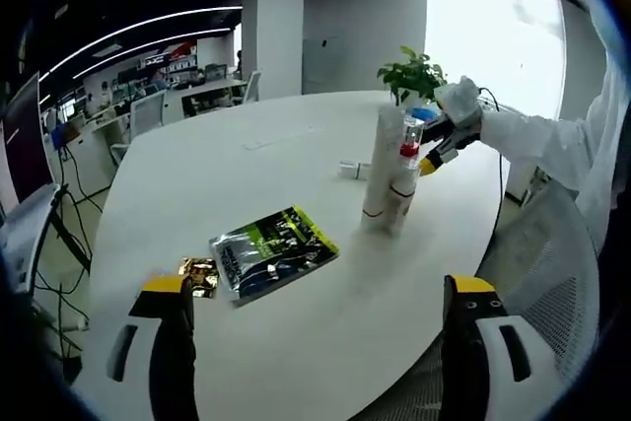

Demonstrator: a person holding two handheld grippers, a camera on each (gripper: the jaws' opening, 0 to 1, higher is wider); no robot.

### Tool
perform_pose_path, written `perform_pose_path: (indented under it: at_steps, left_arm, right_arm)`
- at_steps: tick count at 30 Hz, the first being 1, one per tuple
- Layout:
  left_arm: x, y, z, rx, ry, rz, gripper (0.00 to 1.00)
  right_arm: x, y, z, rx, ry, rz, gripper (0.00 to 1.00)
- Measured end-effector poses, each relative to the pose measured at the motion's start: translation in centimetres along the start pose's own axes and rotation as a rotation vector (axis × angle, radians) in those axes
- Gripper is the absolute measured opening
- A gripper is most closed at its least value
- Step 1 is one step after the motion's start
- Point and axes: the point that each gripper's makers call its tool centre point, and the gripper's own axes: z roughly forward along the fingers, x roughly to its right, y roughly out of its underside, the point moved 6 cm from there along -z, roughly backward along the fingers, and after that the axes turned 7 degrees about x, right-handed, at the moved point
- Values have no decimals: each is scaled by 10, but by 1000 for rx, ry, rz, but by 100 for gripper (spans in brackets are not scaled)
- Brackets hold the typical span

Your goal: Arrange the skincare products in the storage area until every visible bottle or jar stands upright without overlapping.

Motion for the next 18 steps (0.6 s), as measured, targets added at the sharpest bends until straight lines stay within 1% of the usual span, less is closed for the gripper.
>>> perform_pose_path:
  at_steps: [3,7,11,12,14,18]
  left_arm:
    - [1,-2,0,8,0,-1,98]
    - [0,-3,0,4,-3,0,98]
    - [0,-3,-1,8,-4,1,99]
    - [0,-3,-1,10,-7,2,99]
    - [-1,-3,-2,8,-10,0,99]
    - [-3,-3,-2,8,-12,-2,99]
  right_arm:
    - [-1,-2,6,6,-11,11,45]
    - [0,-6,12,6,-14,20,41]
    - [0,-12,20,9,-33,32,36]
    - [0,-13,24,3,-46,32,35]
    - [-2,-13,30,-21,-67,34,37]
    - [-4,-16,41,-49,-85,10,35]
